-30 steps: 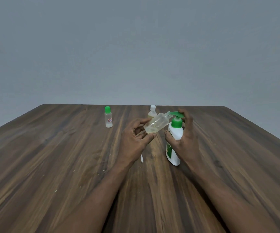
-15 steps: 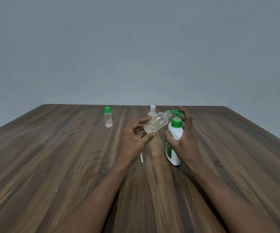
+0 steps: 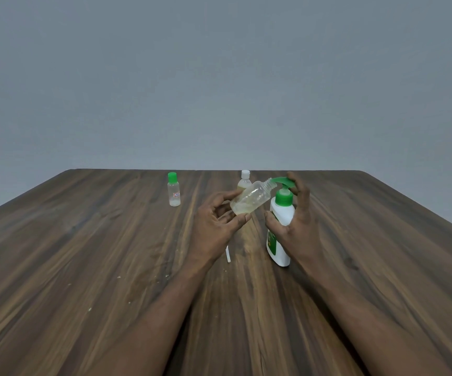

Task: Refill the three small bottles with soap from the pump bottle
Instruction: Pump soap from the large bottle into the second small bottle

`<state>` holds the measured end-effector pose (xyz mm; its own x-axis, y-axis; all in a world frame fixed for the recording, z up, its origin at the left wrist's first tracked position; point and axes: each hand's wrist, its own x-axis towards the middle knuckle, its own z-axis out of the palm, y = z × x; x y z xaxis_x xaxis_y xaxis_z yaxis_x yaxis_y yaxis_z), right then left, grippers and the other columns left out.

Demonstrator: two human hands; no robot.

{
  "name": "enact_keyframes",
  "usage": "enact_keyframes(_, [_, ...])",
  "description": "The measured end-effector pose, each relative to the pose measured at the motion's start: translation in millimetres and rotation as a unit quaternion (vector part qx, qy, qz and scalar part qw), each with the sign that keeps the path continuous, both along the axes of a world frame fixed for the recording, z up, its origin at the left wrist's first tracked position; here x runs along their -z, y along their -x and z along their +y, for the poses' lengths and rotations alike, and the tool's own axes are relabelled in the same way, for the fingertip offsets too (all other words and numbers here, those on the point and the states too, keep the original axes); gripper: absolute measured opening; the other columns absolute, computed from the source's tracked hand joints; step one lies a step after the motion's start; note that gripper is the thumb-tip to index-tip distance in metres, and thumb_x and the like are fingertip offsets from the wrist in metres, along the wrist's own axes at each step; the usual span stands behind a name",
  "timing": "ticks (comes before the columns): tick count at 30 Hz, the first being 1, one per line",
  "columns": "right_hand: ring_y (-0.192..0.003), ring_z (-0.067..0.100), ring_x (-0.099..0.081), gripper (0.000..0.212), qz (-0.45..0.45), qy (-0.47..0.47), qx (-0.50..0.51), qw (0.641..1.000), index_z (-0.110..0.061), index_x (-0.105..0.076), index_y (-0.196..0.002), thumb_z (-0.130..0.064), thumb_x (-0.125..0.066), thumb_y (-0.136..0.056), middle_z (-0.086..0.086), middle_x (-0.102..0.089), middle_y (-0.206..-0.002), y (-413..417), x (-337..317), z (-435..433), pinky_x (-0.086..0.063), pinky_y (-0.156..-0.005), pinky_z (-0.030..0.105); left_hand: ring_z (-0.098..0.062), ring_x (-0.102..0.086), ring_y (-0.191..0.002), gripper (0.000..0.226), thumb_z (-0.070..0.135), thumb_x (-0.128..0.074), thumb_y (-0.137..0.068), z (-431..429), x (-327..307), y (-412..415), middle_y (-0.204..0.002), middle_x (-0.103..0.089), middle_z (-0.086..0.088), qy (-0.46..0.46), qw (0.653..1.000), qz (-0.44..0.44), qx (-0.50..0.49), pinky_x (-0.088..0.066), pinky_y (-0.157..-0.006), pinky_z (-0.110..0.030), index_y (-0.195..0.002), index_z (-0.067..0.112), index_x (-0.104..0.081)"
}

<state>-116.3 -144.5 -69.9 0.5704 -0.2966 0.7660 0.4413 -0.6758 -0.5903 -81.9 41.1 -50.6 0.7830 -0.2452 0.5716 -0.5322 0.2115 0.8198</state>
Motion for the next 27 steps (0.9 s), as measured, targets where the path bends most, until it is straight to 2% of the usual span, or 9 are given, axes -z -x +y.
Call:
enact_keyframes(4, [-0.104,-0.003,-0.06,0.084,0.002,-0.005,-0.003,1.0,-0.041,-0.028,-0.145,-0.028,-0.076,-0.077,-0.028,-0.054,-0.122,1.2,-2.0,1.5,-0.046,-0.076,0.01,-0.007,-0.07,-0.111,0.049,-0.006,-0.08,-0.079,-0.1,-0.5,-0.1,-0.122,-0.071,-0.002,0.007,1.0,0.003,0.004,-0.057,-0.091,-0.021,-0.124,0.008,-0.066])
enact_keyframes(6, [-0.103,-0.003,-0.06,0.082,0.002,-0.007,0.0,1.0,-0.04,-0.029,-0.144,-0.033,-0.074,-0.076,-0.029,-0.054,-0.121,1.7,-2.8,2.1,-0.047,-0.074,0.013,-0.005,-0.07,-0.11,0.049,-0.006,-0.081,-0.079,0.3,-0.5,0.3,-0.121,-0.071,0.002,0.003,1.0,-0.002,0.001,-0.056,-0.089,-0.017,-0.123,0.008,-0.067])
enact_keyframes(8, [-0.102,-0.002,-0.061,0.079,-0.005,-0.005,0.0,1.0,-0.04,-0.031,-0.142,-0.032,-0.074,-0.076,-0.031,-0.053,-0.12,2.4,-2.9,2.5,-0.047,-0.074,0.01,-0.004,-0.071,-0.108,0.048,-0.007,-0.08,-0.079,0.3,0.1,0.3,-0.119,-0.072,0.004,0.003,1.0,-0.004,0.0,-0.054,-0.087,-0.015,-0.123,0.007,-0.067])
enact_keyframes(11, [-0.103,0.002,-0.062,0.072,-0.015,-0.011,0.001,1.0,-0.049,-0.032,-0.132,-0.035,-0.074,-0.076,-0.029,-0.053,-0.121,3.8,-3.6,4.1,-0.048,-0.077,0.015,-0.006,-0.071,-0.108,0.047,-0.009,-0.079,-0.079,0.0,0.9,-0.5,-0.117,-0.073,0.001,0.01,1.0,0.008,0.006,-0.056,-0.088,-0.018,-0.121,0.007,-0.067])
enact_keyframes(14, [-0.102,0.003,-0.063,0.068,-0.022,-0.015,0.003,1.0,-0.053,-0.032,-0.128,-0.039,-0.073,-0.076,-0.03,-0.053,-0.12,4.1,-4.0,5.8,-0.047,-0.077,0.014,-0.007,-0.072,-0.107,0.047,-0.011,-0.078,-0.078,-0.4,1.0,-0.7,-0.115,-0.073,0.003,0.014,1.0,0.016,0.014,-0.056,-0.088,-0.018,-0.117,0.014,-0.068])
enact_keyframes(18, [-0.105,0.001,-0.062,0.076,-0.015,-0.008,-0.006,1.0,-0.042,-0.031,-0.139,-0.029,-0.074,-0.077,-0.028,-0.053,-0.124,4.0,-2.9,4.0,-0.047,-0.076,0.011,-0.011,-0.072,-0.109,0.047,-0.008,-0.08,-0.078,-2.1,1.7,-1.1,-0.119,-0.073,-0.003,0.022,0.999,0.023,0.016,-0.058,-0.092,-0.026,-0.116,0.017,-0.068])
enact_keyframes(20, [-0.105,0.001,-0.061,0.08,-0.008,-0.002,-0.007,1.0,-0.037,-0.03,-0.144,-0.028,-0.073,-0.077,-0.028,-0.053,-0.124,3.7,-3.0,2.8,-0.049,-0.077,0.015,-0.012,-0.071,-0.11,0.048,-0.006,-0.081,-0.078,-2.1,1.2,-1.1,-0.12,-0.073,-0.003,0.021,0.999,0.02,0.018,-0.058,-0.092,-0.026,-0.118,0.017,-0.068])
enact_keyframes(23, [-0.106,0.003,-0.061,0.084,-0.003,-0.005,-0.009,1.0,-0.036,-0.029,-0.145,-0.023,-0.076,-0.077,-0.026,-0.054,-0.124,2.8,-2.9,1.3,-0.051,-0.079,0.025,-0.009,-0.071,-0.11,0.048,-0.006,-0.081,-0.078,-1.2,0.1,-0.6,-0.12,-0.073,-0.001,0.019,1.0,0.014,0.019,-0.057,-0.09,-0.021,-0.118,0.018,-0.067])
enact_keyframes(27, [-0.105,0.005,-0.062,0.082,-0.001,-0.007,-0.007,1.0,-0.038,-0.031,-0.142,-0.016,-0.076,-0.077,-0.024,-0.055,-0.123,1.5,-2.3,0.4,-0.052,-0.078,0.025,-0.009,-0.071,-0.109,0.049,-0.008,-0.08,-0.079,-1.6,0.4,-0.6,-0.119,-0.073,0.0,0.022,0.999,0.021,0.024,-0.056,-0.089,-0.02,-0.12,0.015,-0.067])
